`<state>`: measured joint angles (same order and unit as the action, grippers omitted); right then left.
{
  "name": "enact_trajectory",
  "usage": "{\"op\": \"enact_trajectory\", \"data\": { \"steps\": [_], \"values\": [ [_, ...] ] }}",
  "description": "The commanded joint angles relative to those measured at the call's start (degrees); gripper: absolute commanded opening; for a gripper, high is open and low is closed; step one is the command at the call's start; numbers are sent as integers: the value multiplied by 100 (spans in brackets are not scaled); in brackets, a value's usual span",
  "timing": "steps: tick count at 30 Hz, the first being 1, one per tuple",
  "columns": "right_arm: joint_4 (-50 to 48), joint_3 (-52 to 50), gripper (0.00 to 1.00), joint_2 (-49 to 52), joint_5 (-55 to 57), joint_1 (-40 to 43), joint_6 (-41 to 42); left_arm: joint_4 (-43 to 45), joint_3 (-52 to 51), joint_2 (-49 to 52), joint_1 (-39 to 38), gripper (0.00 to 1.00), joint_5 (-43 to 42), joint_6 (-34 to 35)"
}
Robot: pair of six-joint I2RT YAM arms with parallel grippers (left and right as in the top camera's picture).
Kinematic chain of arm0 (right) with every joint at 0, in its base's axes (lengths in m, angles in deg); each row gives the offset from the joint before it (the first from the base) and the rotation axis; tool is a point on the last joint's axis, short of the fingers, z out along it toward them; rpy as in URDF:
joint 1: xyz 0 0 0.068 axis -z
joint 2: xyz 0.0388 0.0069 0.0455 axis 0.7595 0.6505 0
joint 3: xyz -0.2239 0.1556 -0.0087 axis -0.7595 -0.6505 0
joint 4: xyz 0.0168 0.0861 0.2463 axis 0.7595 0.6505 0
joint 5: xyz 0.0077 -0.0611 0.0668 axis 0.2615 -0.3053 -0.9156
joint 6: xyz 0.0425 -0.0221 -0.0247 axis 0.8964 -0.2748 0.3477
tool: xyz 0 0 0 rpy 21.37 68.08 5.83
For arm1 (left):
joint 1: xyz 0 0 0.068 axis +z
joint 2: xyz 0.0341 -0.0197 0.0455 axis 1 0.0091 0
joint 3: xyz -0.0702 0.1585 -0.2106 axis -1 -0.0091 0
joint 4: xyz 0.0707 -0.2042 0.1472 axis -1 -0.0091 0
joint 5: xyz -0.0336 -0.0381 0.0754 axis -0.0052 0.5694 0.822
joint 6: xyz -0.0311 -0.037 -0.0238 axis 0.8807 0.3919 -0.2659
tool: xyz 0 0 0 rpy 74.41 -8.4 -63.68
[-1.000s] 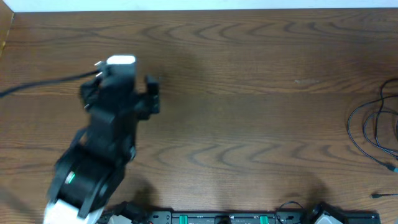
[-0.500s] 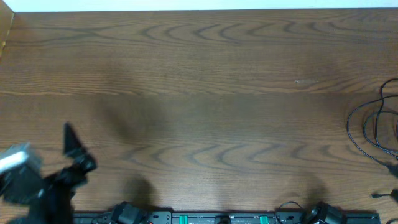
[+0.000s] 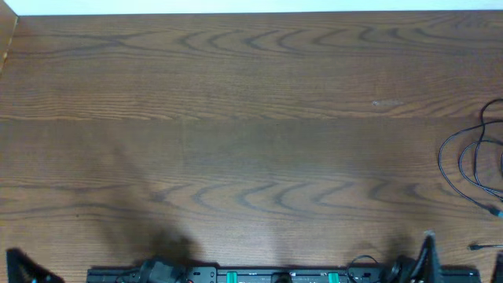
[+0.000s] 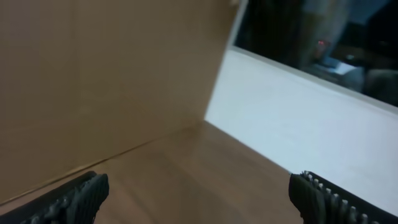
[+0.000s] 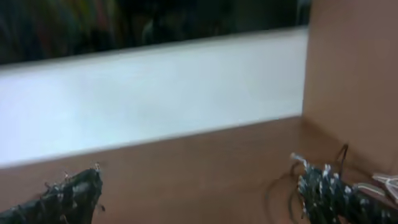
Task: Untangle cables
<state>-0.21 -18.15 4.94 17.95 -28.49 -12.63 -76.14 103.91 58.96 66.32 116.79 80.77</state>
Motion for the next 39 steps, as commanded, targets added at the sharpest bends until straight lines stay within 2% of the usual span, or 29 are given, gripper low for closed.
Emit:
{"op": "enact_trajectory", "data": {
  "steps": [1,4,8,21,25,31,39],
  "values": [
    [262,-57,99,-55,-282,-221,-599,-369,-44,-199,216,98,247,76],
    [262,-149,99,-55,-332,-334,-909,-793,-44,-258,289,98,249,345],
    [232,-363,99,-55,-278,-439,-929,-929,-44,-258,284,98,247,660],
    [210,-1320,99,-55,-330,-811,-927,-968,-50,-258,284,98,243,673],
    [-243,-1893,99,-55,-509,-861,-905,-1010,-50,-258,284,98,243,673],
    [-1486,-2763,99,-55,-1453,-861,-603,-1038,-48,-258,284,98,245,671],
    [-1786,-2988,99,-55,-1451,-861,-393,-1038,-50,-258,284,98,245,671]
  ]
}}
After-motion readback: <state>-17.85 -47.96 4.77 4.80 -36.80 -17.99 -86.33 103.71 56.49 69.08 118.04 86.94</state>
